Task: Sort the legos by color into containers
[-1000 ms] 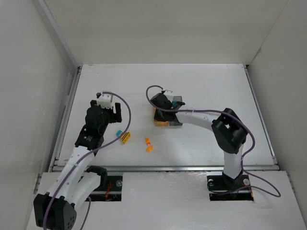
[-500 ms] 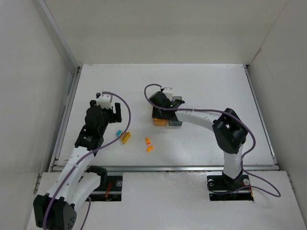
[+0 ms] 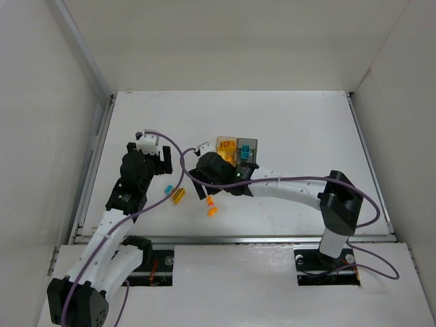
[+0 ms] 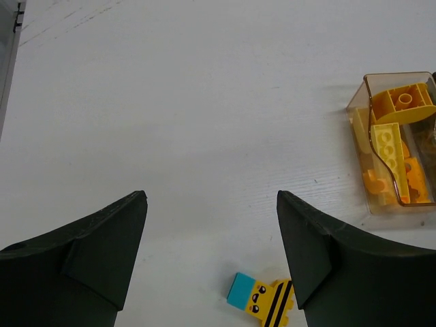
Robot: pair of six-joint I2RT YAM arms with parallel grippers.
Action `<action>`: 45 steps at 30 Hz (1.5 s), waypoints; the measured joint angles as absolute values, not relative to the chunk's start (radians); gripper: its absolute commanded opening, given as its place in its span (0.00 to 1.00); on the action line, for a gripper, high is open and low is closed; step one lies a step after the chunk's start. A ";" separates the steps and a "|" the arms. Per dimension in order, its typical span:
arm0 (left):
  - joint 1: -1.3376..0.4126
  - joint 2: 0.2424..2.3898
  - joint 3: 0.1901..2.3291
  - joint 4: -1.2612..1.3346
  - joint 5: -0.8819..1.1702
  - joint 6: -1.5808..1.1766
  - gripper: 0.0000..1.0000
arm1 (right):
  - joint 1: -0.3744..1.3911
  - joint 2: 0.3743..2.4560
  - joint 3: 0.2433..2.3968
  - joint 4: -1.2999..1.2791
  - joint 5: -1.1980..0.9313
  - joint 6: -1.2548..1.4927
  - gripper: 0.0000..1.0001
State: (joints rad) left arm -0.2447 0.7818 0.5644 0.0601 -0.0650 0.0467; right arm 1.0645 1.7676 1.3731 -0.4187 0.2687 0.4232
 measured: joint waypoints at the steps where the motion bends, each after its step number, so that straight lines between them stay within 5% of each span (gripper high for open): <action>1: -0.245 0.780 0.564 0.060 -0.065 0.046 0.74 | 1.077 1.770 1.363 -0.418 0.259 0.421 0.76; 6: -0.244 0.780 0.564 0.052 -0.070 0.046 0.74 | 1.091 1.839 1.354 -0.420 0.228 0.422 0.74; 16: -0.240 0.769 0.564 0.044 -0.084 0.046 0.74 | 1.104 1.951 1.359 -0.457 0.208 0.448 0.51; 22: -0.240 0.769 0.564 0.042 -0.084 0.046 0.74 | 1.121 1.963 1.359 -0.458 0.207 0.480 0.15; 26: -0.240 0.769 0.564 0.040 -0.084 0.046 0.74 | 1.121 1.963 1.359 -0.457 0.207 0.494 0.00; 38: -0.240 0.762 0.564 0.041 -0.085 0.044 0.74 | 1.121 1.793 1.344 -0.463 0.419 0.543 0.00; 45: -0.240 0.762 0.564 0.039 -0.084 0.044 0.74 | 1.067 1.882 1.562 -0.524 0.586 0.572 0.00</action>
